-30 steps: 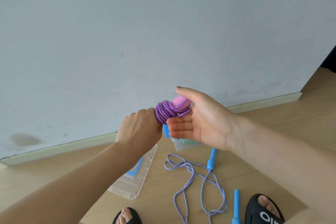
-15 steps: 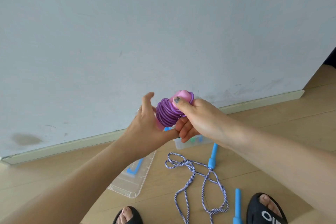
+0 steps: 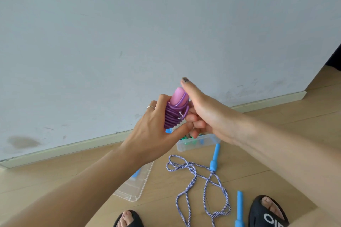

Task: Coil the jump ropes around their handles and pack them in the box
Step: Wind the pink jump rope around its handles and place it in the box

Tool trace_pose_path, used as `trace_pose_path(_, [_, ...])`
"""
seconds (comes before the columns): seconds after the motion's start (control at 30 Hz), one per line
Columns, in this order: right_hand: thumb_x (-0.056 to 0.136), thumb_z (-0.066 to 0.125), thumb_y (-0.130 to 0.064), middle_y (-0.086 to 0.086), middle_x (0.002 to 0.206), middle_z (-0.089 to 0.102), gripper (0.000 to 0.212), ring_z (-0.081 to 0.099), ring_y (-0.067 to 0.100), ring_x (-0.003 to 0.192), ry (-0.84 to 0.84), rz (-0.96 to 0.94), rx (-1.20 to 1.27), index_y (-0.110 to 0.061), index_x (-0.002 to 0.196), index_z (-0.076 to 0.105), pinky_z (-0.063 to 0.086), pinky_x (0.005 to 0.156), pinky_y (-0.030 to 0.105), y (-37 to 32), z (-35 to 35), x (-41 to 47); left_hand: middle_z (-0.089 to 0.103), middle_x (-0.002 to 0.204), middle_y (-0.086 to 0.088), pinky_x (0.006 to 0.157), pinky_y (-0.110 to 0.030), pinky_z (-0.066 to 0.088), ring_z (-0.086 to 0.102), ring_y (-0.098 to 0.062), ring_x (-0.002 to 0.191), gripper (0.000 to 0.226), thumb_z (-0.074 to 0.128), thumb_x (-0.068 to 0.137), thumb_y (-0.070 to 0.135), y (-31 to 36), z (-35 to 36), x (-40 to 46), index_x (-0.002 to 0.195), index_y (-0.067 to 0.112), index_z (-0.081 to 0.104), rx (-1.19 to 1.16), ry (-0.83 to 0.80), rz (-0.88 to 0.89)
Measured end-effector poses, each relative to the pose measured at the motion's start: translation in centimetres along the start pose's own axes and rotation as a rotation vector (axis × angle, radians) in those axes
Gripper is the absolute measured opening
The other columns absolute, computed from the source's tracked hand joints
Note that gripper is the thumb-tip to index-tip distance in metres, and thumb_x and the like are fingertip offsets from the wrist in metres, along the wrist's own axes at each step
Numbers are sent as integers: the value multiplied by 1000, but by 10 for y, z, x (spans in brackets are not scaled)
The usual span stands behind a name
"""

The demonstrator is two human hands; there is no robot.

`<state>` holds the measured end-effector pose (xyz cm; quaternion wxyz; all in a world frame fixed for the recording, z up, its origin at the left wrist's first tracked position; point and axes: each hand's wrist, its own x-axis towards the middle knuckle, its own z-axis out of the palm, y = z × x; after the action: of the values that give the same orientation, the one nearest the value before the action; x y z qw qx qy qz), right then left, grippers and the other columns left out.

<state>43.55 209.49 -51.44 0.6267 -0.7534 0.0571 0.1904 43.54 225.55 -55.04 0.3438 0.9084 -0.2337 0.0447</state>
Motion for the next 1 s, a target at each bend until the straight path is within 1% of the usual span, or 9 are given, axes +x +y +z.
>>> trace_pose_path(0.13, [88, 29, -76, 5, 57, 36, 70, 46, 19, 47, -139, -7, -25, -11, 72, 49, 52, 69, 39, 7, -12, -6, 59, 76, 5, 53, -22, 38, 51, -10, 65, 39, 58, 83, 63, -1, -6, 3, 96, 31, 41, -55, 11, -50])
trace_pose_path(0.23, [94, 32, -65, 2, 56, 35, 66, 44, 17, 45, -162, -26, -16, -5, 92, 60, 51, 65, 38, 6, -13, -10, 71, 79, 3, 66, -38, 51, 64, -17, 73, 32, 57, 89, 55, -2, -9, 4, 96, 26, 44, -127, 16, -99])
trace_pose_path(0.3, [96, 35, -58, 3, 55, 37, 67, 48, 19, 45, -100, -45, -77, 3, 93, 63, 53, 66, 49, 7, -13, -11, 72, 77, 12, 68, -35, 52, 69, -11, 76, 23, 58, 93, 46, 1, -10, 3, 94, 26, 47, -179, 22, -106])
trace_pose_path(0.37, [97, 38, -52, 4, 52, 42, 57, 53, 22, 47, -2, -101, -234, -3, 79, 62, 52, 79, 58, 8, -15, -12, 71, 76, 18, 62, -26, 52, 69, -3, 72, 17, 57, 95, 41, 6, -10, 2, 94, 26, 49, -230, 20, -100])
trace_pose_path(0.47, [99, 43, -47, 5, 55, 55, 50, 56, 22, 52, 120, -238, -375, -4, 79, 59, 54, 71, 52, 7, -20, -18, 68, 68, 20, 54, -14, 44, 62, 3, 57, 17, 56, 95, 39, 10, -8, 4, 95, 23, 51, -364, -6, -140])
trace_pose_path(0.67, [92, 65, -29, -9, 87, 65, 2, 62, 9, 73, 300, -575, -424, -28, 91, 66, 56, 65, 32, 8, -30, -19, 64, 75, -7, 55, -37, 49, 54, -17, 56, 17, 57, 95, 42, 5, -12, 8, 94, 26, 52, -441, -56, -194])
trace_pose_path(0.8, [92, 65, -28, -14, 97, 62, 10, 63, 7, 83, 268, -635, -498, -29, 102, 66, 53, 65, 23, 11, -31, -16, 63, 86, -23, 53, -39, 44, 50, -20, 55, 23, 56, 92, 42, 5, -14, 11, 100, 21, 54, -515, -90, -184])
trace_pose_path(0.87, [92, 65, -33, -14, 96, 61, 14, 62, 7, 84, 283, -632, -535, -28, 105, 64, 49, 65, 18, 11, -32, -14, 63, 82, -19, 53, -38, 45, 50, -19, 56, 24, 56, 92, 42, 4, -17, 12, 103, 20, 55, -515, -109, -166])
trace_pose_path(1.0, [87, 63, -48, -9, 94, 58, 25, 61, 10, 83, 248, -598, -637, -27, 101, 67, 51, 70, 24, 11, -36, -12, 64, 67, 14, 54, -28, 46, 56, -8, 55, 20, 59, 94, 41, 1, -20, 11, 98, 22, 54, -418, -133, -93])
